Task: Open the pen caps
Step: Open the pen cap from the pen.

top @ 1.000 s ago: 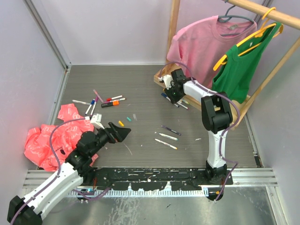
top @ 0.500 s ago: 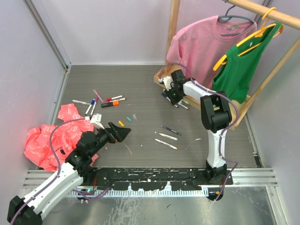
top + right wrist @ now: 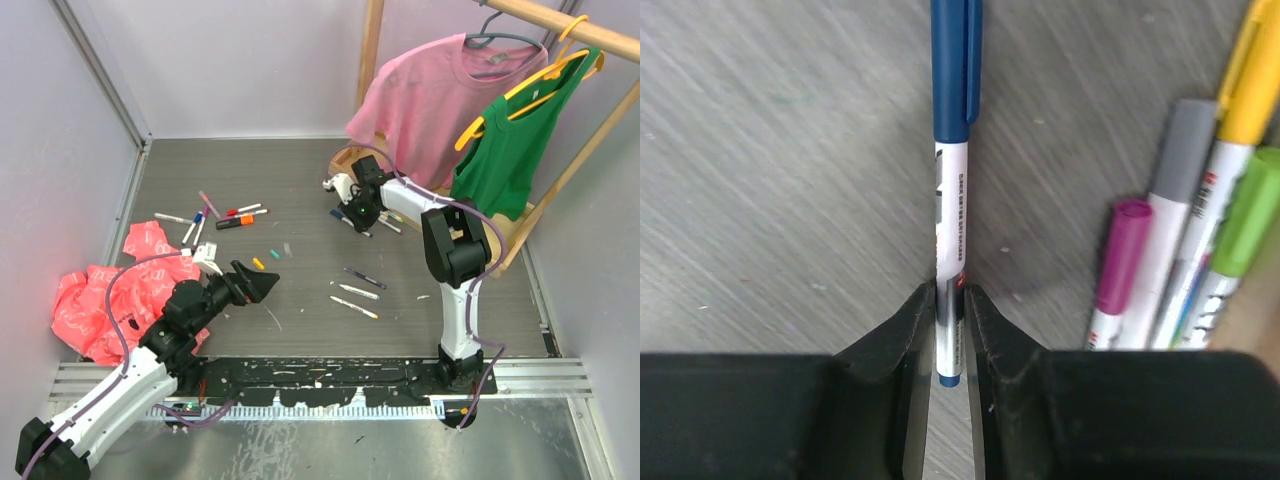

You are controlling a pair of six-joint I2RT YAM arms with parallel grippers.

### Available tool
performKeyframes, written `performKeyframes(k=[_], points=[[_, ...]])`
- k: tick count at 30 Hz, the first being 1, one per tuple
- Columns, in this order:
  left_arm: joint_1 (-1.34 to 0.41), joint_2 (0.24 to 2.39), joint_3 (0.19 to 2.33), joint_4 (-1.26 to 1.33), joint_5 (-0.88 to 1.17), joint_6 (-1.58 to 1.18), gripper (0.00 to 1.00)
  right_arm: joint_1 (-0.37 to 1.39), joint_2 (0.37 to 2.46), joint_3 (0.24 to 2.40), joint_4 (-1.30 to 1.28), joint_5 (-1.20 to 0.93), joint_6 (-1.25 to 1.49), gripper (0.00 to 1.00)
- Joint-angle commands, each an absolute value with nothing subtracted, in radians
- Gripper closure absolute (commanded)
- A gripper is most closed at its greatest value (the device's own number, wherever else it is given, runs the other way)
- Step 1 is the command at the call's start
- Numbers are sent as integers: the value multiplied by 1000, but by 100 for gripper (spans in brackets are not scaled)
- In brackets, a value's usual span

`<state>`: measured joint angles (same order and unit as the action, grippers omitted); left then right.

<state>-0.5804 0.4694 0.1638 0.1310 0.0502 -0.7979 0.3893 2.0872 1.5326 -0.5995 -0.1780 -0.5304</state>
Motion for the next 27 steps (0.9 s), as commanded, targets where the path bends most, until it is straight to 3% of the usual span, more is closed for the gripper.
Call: performKeyframes(k=[1, 7, 17, 23, 27], points=[[-578, 467, 169, 193, 63, -801, 2, 426, 2044, 1516, -634, -196, -563, 73], [-577, 468, 173, 194, 64, -804, 2, 442, 2071, 1527, -642, -194, -553, 67], [-578, 515, 181, 232, 85, -816, 2, 446, 2131, 1551, -660, -140, -546, 68], [-578, 535, 187, 247, 98, -823, 2, 445, 2146, 1567, -685, -156, -545, 80], [-578, 539, 183, 270, 109, -832, 2, 446, 2117, 1570, -690, -186, -546, 96]])
